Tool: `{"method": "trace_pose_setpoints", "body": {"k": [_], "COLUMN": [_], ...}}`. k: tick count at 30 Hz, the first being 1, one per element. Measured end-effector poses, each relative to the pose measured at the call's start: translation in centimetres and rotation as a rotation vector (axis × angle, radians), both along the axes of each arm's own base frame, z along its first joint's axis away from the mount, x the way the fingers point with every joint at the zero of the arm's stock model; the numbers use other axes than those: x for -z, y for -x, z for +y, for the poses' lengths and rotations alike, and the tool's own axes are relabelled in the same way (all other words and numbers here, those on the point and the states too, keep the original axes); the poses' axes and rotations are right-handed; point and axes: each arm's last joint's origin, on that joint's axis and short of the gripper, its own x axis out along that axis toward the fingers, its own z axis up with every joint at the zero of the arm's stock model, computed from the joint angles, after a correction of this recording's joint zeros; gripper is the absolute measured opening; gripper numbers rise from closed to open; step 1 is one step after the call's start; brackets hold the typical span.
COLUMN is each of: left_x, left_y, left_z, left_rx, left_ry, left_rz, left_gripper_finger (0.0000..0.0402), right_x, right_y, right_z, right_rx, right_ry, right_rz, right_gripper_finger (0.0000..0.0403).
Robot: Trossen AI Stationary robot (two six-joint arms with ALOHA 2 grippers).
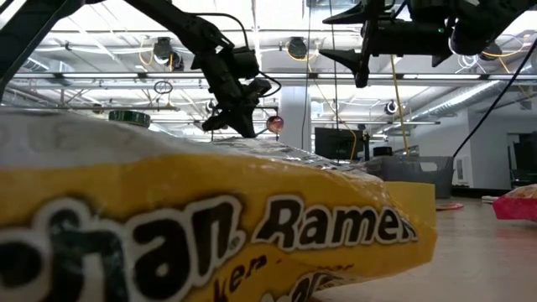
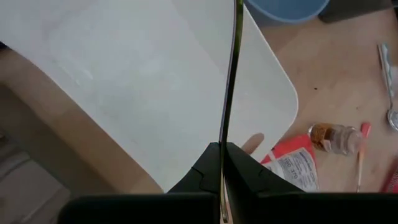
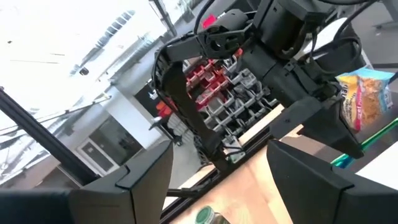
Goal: Pick & Place Food Item
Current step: Put the left blue spoon into the white bin
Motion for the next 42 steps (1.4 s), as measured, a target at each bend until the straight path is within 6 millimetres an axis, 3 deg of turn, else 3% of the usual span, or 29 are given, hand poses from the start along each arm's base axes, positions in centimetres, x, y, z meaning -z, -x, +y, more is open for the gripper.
{"method": "trace_pose_setpoints", "body": {"k": [11, 30, 42], "left_x": [2.6, 4.1, 4.0], "left_y": [-0.6, -0.6, -0.5], "left_z": [0.6, 0.9, 1.1], "left_rx": [-0.017, 0.007, 0.006], "left_ry": [0.071, 0.112, 0.102], "left_rz": [0.04, 0.076, 0.074], "left_gripper_finger": [0.0006, 0.0005, 0.0009], "right_x": [0.0, 0.2, 0.3], "right_y": [0.0, 0.0, 0.0], "right_z": [0.0, 0.0, 0.0], "right_rx": [0.0, 0.006, 0.007], "right_ry": [-0.005, 0.011, 0.02], "right_rz": [-0.003, 0.021, 0.025], "right_gripper_finger": [0.0254, 0.0254, 0.0254]}}
